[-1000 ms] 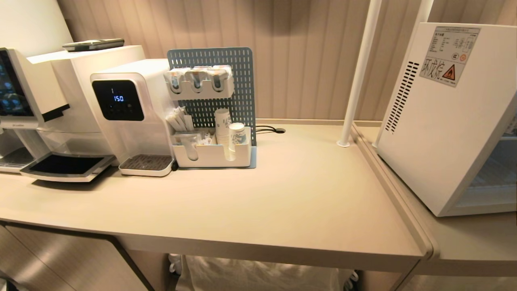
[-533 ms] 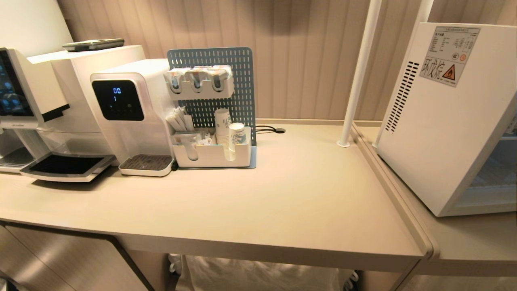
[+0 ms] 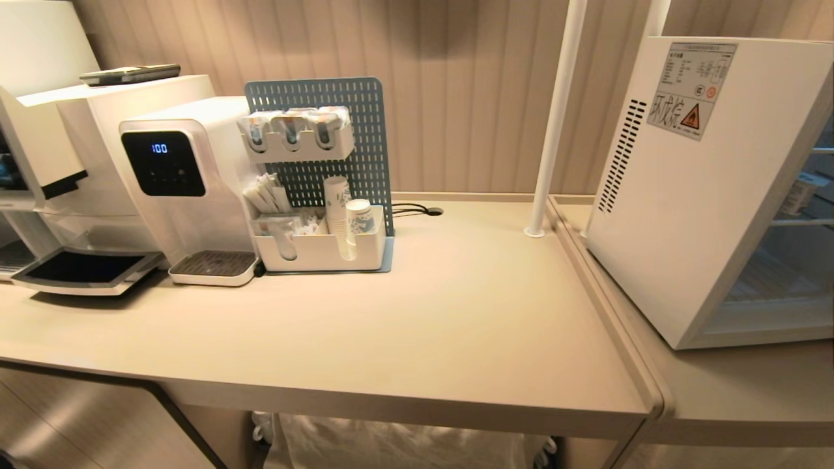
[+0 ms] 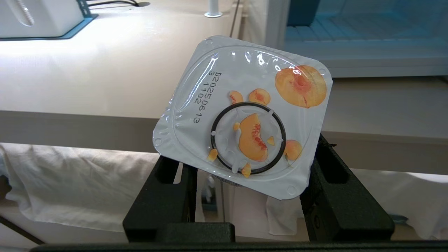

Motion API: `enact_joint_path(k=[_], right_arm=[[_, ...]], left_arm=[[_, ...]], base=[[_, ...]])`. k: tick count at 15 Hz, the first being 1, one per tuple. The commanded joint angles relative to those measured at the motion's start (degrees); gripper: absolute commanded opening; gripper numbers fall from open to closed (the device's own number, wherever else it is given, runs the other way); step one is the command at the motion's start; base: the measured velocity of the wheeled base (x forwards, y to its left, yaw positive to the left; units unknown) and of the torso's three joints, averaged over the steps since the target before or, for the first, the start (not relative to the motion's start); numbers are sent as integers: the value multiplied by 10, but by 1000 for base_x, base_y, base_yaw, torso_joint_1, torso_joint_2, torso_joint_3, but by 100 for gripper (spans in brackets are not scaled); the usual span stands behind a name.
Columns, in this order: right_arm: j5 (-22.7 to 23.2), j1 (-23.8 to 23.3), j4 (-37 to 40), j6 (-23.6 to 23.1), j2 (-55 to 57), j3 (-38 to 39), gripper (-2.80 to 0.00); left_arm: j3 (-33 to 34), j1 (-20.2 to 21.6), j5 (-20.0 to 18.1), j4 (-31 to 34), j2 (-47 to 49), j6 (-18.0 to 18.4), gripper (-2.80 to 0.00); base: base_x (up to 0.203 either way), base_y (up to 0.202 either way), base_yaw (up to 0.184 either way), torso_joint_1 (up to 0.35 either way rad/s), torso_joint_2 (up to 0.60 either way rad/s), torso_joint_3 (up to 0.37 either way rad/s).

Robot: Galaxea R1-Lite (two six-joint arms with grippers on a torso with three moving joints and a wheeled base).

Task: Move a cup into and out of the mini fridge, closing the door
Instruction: Put the yoghurt in the freezer

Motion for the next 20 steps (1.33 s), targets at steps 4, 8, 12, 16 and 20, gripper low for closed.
enact_joint_path(k=[4,8,12,16,20], right_arm=[[0,-1,1,-1,2,-1,-280],[0,0,1,-1,1,-1,-280],[0,-1,1,-1,1,-1,-280],[0,0,1,-1,1,-1,-280],[0,-1,0,-1,1,-1,-280]], left_arm=[[0,0,0,0,0,0,-280],[0,0,0,0,1,0,-280],[0,0,0,0,1,0,-280],[0,0,0,0,1,0,-280],[0,0,0,-1,1,-1,-280]], base=[[0,-196,-2,2,0,-1],[0,-193,0,1,4,3],[0,-197,-1,3,3,4],[0,-194,-2,0,3,1],[0,-193,-2,3,4,3]])
